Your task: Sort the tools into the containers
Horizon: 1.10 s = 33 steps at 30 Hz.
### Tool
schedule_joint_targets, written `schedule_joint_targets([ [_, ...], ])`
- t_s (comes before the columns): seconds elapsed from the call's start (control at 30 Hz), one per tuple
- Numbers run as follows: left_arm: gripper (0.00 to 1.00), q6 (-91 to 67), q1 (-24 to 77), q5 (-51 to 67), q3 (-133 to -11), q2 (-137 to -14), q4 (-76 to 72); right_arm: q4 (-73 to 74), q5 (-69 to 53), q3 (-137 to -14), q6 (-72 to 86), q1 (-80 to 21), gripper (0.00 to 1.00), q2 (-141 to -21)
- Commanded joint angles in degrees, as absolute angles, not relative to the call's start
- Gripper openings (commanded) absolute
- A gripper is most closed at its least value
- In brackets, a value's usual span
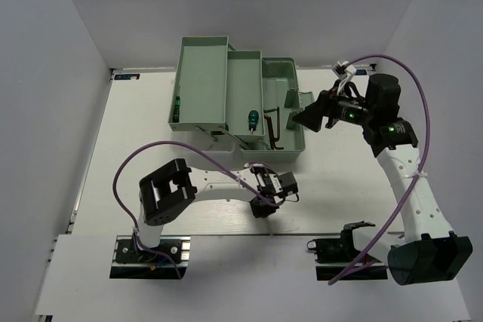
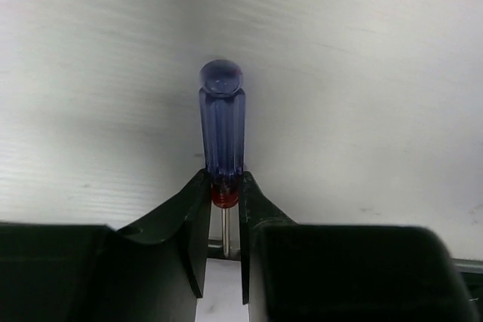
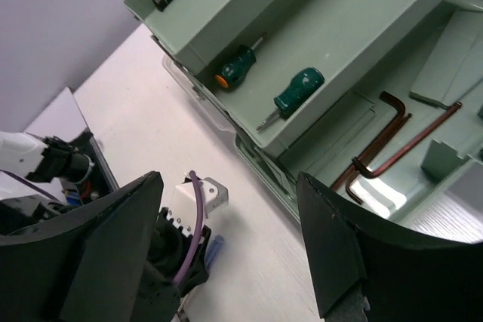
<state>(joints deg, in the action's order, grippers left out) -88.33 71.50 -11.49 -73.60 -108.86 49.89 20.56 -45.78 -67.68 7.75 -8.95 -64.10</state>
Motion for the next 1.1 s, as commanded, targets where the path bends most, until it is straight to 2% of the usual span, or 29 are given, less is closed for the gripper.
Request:
schedule_joint_targets([
  [0.0, 0.00, -80.96, 74.26, -18.80, -79.61, -109.25, 49.31, 24.68, -46.86, -67.76, 2.73, -7.39, 0.78, -61.53],
  [0.2, 0.00, -70.50, 76.38, -31.26, -93.50, -109.25, 50.10, 30.93, -38.68, -65.14, -5.00, -5.10, 0.79, -56.18],
  [0.27, 0.00, -67.69, 76.99, -33.65, -96.06, -109.25, 49.57, 30.85, -34.55, -63.03, -6.85, -4.66, 0.74, -53.89],
  [0.47, 0.00, -61.27, 75.32, -42.79, -99.40, -105.39, 49.65, 31.37, -23.39, -58.63, -10.63, -3.34, 0.66, -47.73],
  [0.57, 0.00, -57.40, 73.22, -51.38, -103.26, -103.45, 51.42, 32.60, -19.26, -57.14, -11.87, -3.08, 0.61, -45.10],
  [0.63, 0.00, -52.94, 70.68, -54.39, -106.78, -101.08, 52.12, 33.74, -16.70, -56.60, -11.95, -2.81, 0.51, -44.04],
  [0.67, 0.00, -51.00, 69.53, -56.67, -107.92, -100.12, 52.12, 34.18, -16.44, -55.99, -11.95, -2.46, 0.40, -43.95],
  [0.7, 0.00, -49.06, 68.13, -57.30, -109.67, -99.15, 50.99, 34.62, -16.35, -55.55, -11.95, -2.72, 0.15, -43.68],
  [0.73, 0.00, -44.26, 66.46, -57.30, -109.69, -97.23, 49.76, 34.89, -16.52, -55.20, -11.87, -2.64, 0.04, -43.51],
  [0.77, 0.00, -41.86, 62.36, -57.30, -110.38, -96.34, 46.61, 35.94, -16.96, -54.06, -12.30, -2.72, 0.00, -42.90],
  [0.9, 0.00, -34.38, 50.74, -55.20, -115.03, -95.10, 43.51, 37.70, -20.56, -51.77, -13.18, -2.64, 0.00, -43.33],
  [1.07, 0.00, -29.45, 37.74, -49.67, -122.25, -99.40, 46.14, 40.16, -27.40, -50.01, -16.25, -2.99, 0.00, -45.25],
])
